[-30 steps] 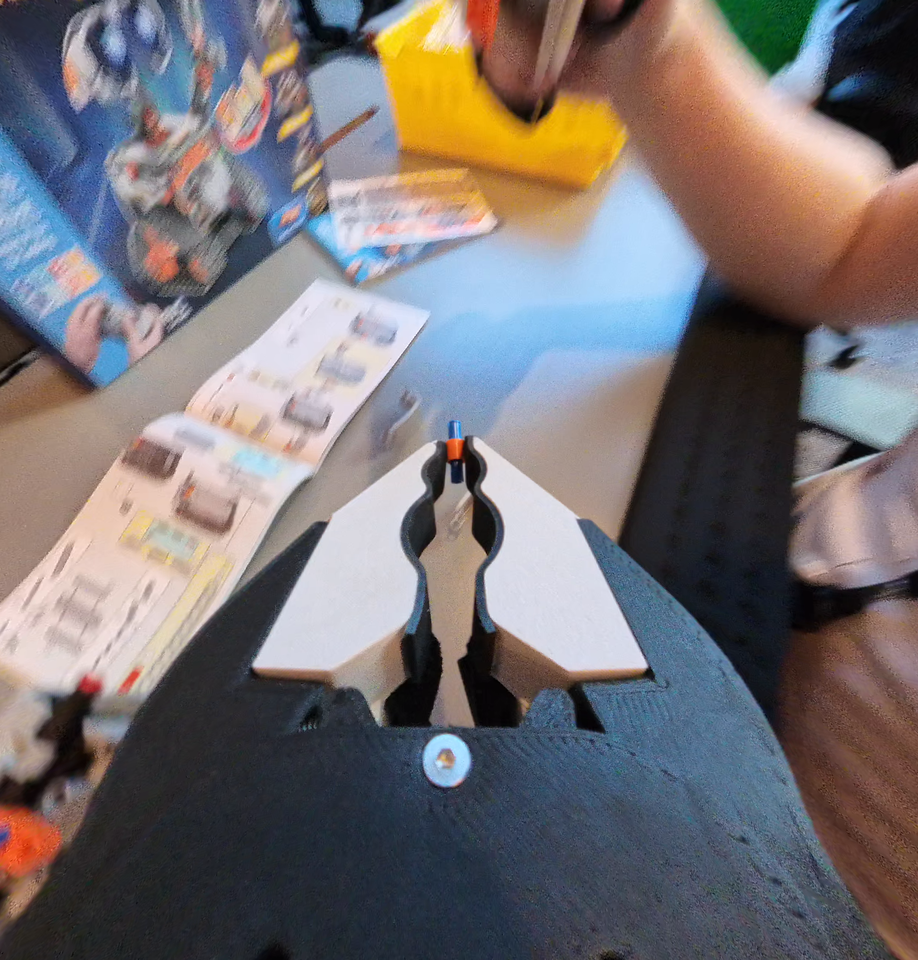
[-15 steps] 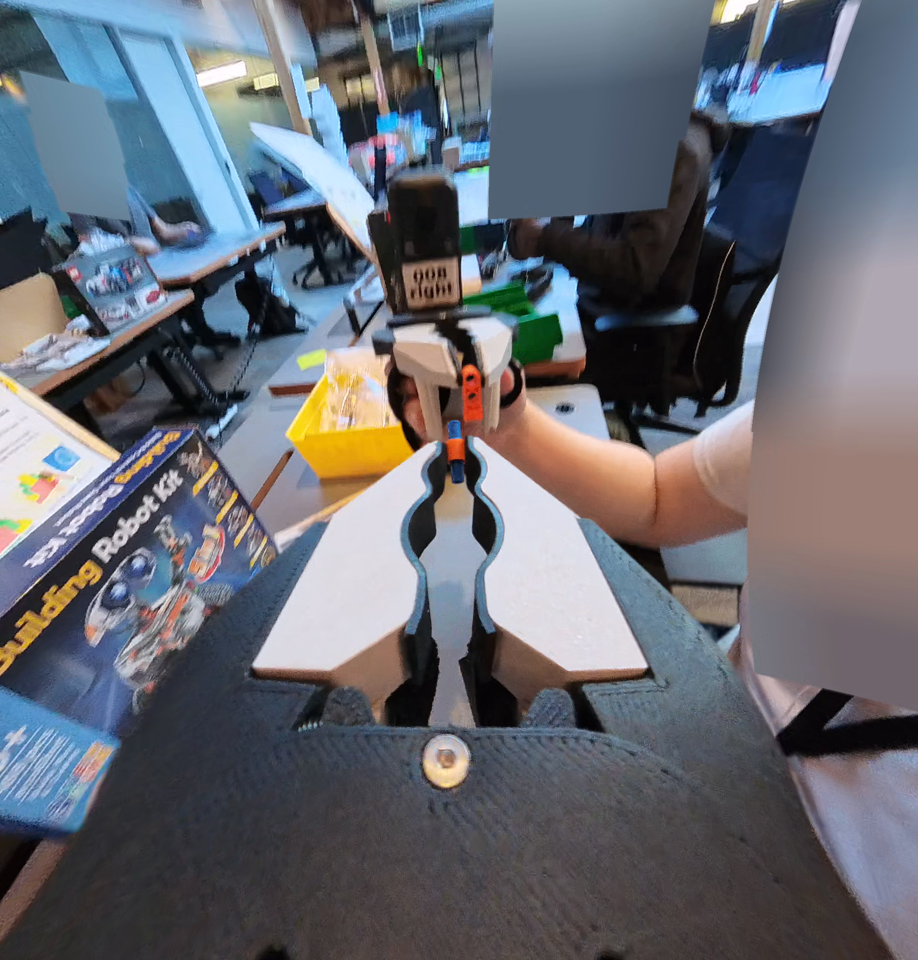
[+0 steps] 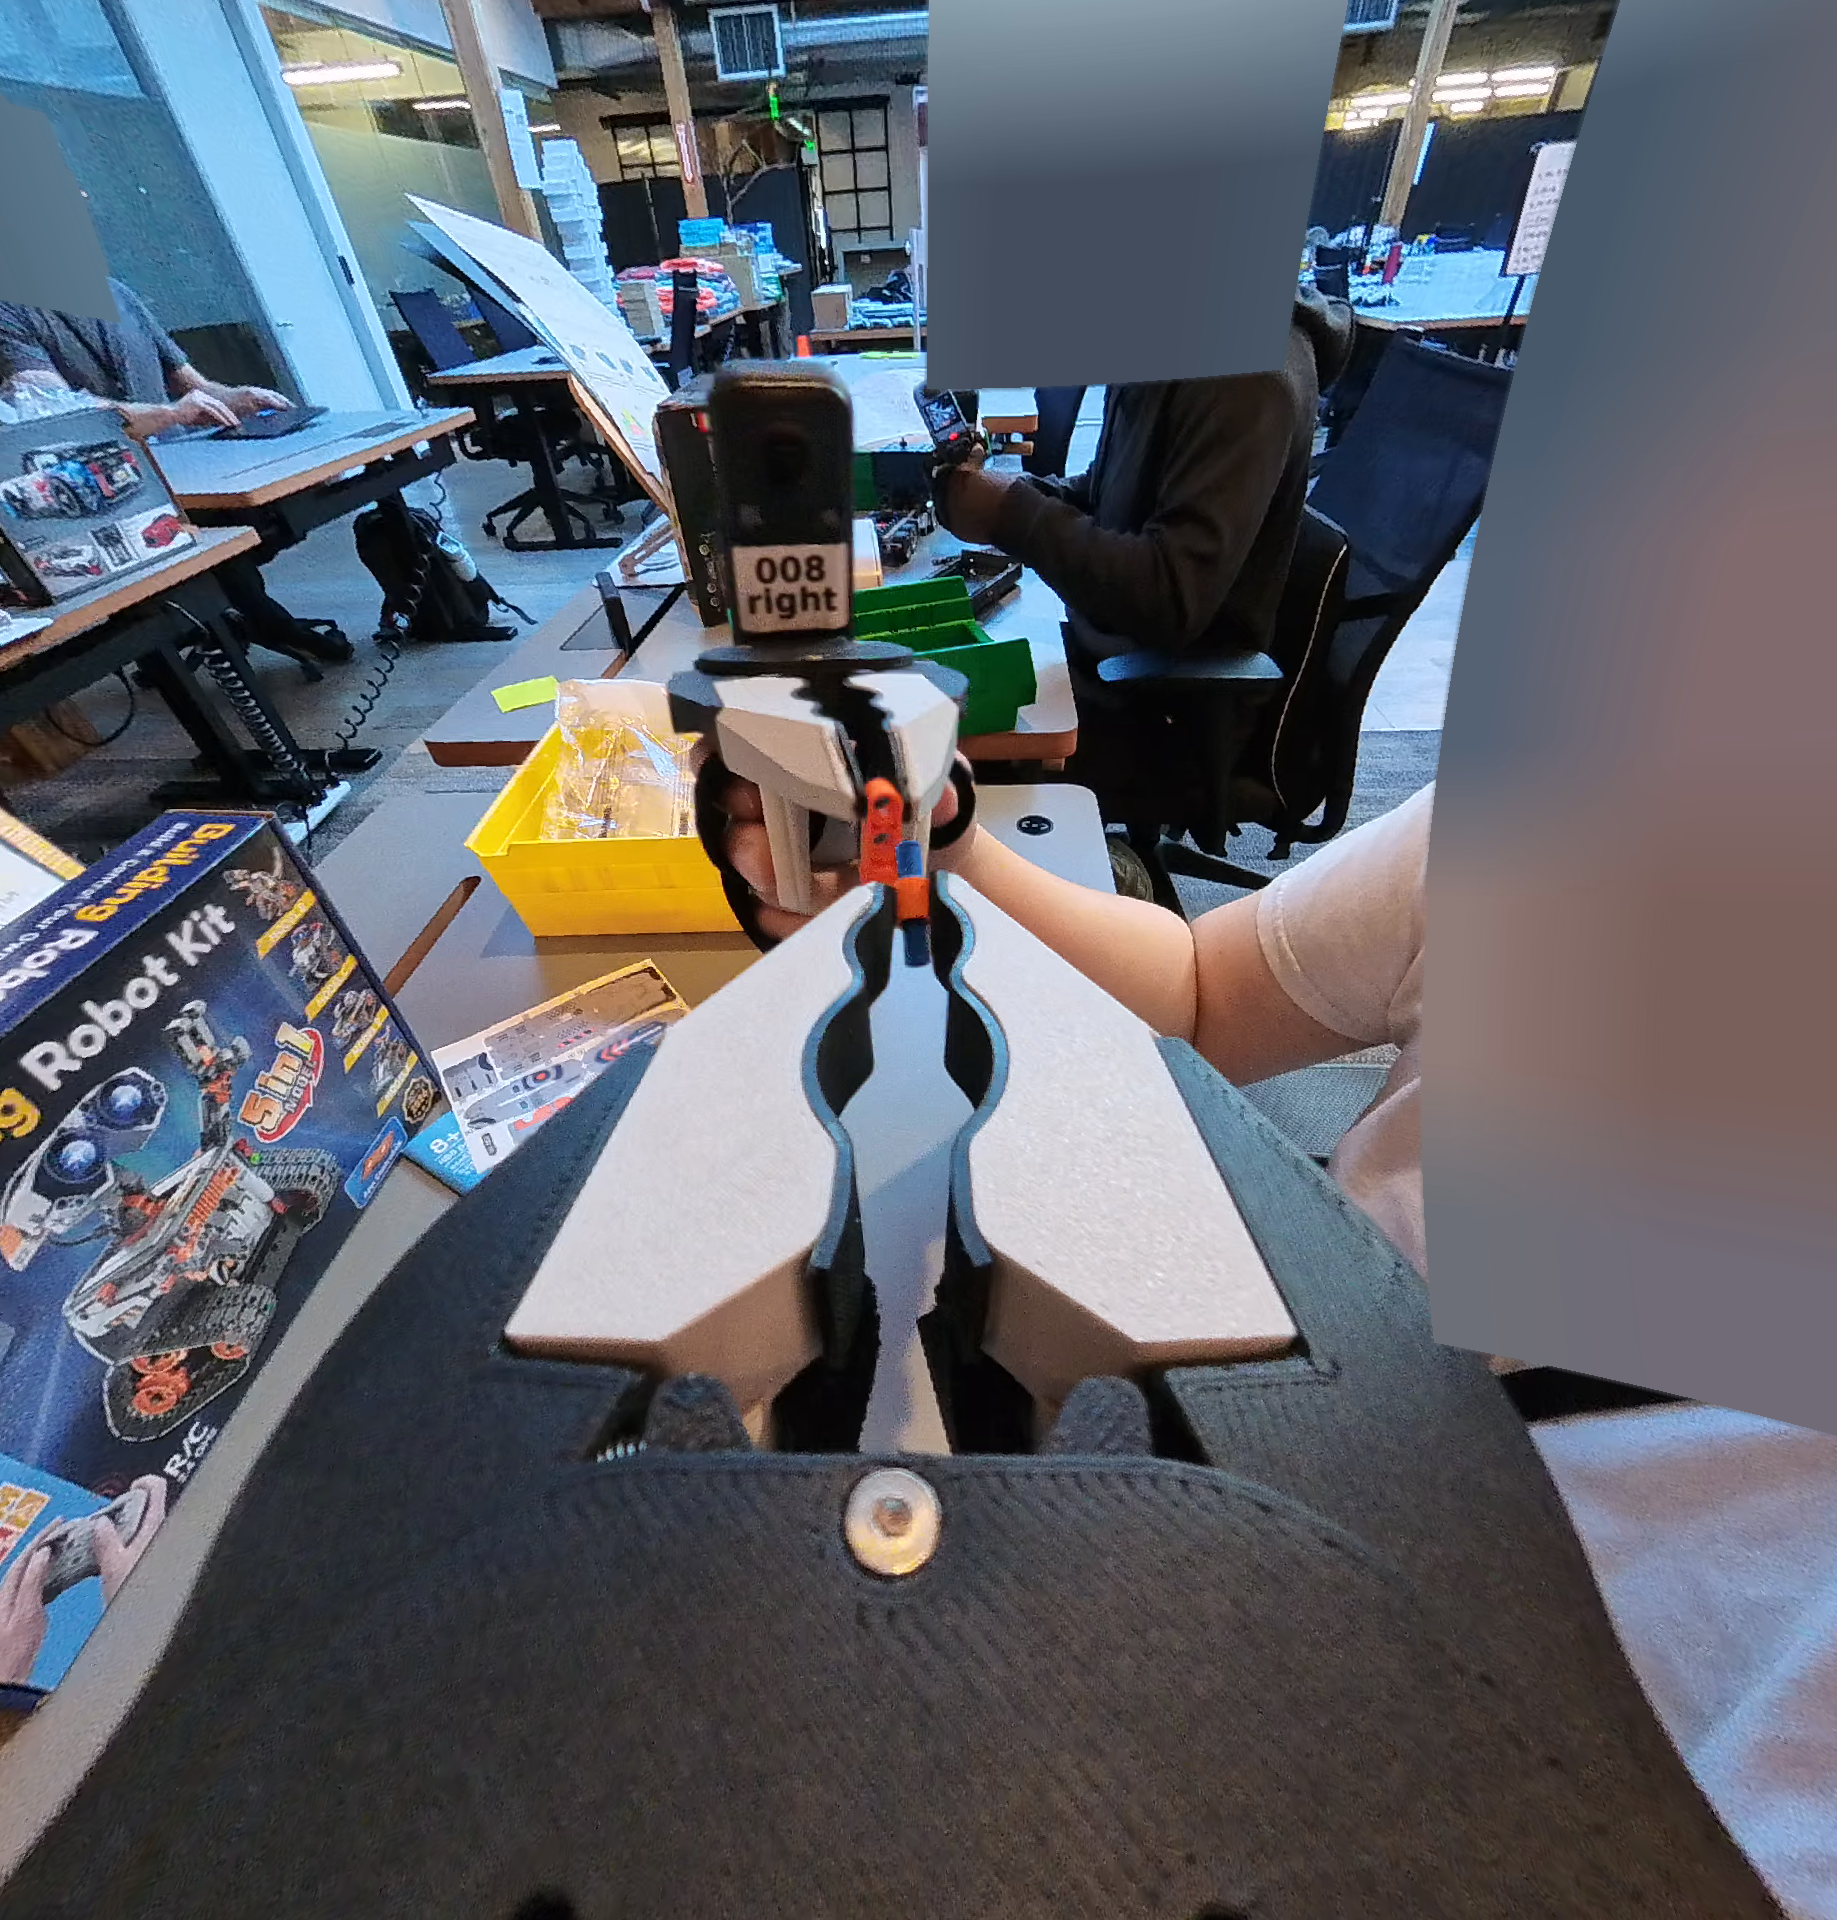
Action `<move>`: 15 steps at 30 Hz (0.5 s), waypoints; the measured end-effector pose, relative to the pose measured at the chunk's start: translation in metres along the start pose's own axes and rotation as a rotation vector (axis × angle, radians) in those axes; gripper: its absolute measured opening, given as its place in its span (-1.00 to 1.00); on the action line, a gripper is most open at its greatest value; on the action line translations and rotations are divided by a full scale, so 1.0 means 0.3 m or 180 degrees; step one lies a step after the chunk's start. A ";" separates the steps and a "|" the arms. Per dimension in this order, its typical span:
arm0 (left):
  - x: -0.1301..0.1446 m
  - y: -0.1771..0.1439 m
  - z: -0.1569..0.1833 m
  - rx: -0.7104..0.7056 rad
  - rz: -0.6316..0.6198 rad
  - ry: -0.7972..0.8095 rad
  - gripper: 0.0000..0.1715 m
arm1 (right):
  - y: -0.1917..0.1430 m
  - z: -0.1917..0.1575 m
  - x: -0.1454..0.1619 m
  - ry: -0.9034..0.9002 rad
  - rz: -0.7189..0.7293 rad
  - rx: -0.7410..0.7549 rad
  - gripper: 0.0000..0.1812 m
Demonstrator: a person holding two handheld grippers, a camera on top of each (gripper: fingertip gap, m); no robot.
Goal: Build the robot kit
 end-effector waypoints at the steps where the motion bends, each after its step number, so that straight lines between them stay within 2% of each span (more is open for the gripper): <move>1: 0.003 -0.004 0.000 0.0007 -0.0019 -0.0029 -0.94 | 0.004 0.003 0.009 -0.0093 -0.0069 0.0055 -0.93; 4: 0.015 -0.009 0.003 0.0064 -0.0070 -0.0123 -0.94 | 0.012 -0.005 0.018 -0.0435 -0.0212 0.0159 -0.94; 6: 0.029 -0.005 0.006 0.0155 -0.0126 -0.0239 -0.94 | 0.014 0.007 0.043 -0.0718 -0.0490 0.0370 -0.93; 10: 0.073 0.019 -0.008 0.0276 -0.0317 -0.0488 -0.94 | 0.020 -0.009 0.087 -0.1241 -0.0914 0.0466 -0.93; 12: 0.091 0.030 -0.012 0.0328 -0.0389 -0.0578 -0.95 | 0.011 0.003 0.093 -0.1309 -0.0982 0.0534 -0.93; 15: 0.107 0.043 -0.024 0.0329 -0.0452 -0.0657 -0.95 | 0.003 -0.007 0.102 -0.1230 -0.0938 0.0376 -0.93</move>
Point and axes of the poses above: each gripper's, where its closed fingertips meet, y out along the fingers, x out of its underside, z = x × y across the jaws, the point moved 1 cm from there along -y, back along the fingers, and after that the axes turned 1 degree about y, right-handed, at the moved point
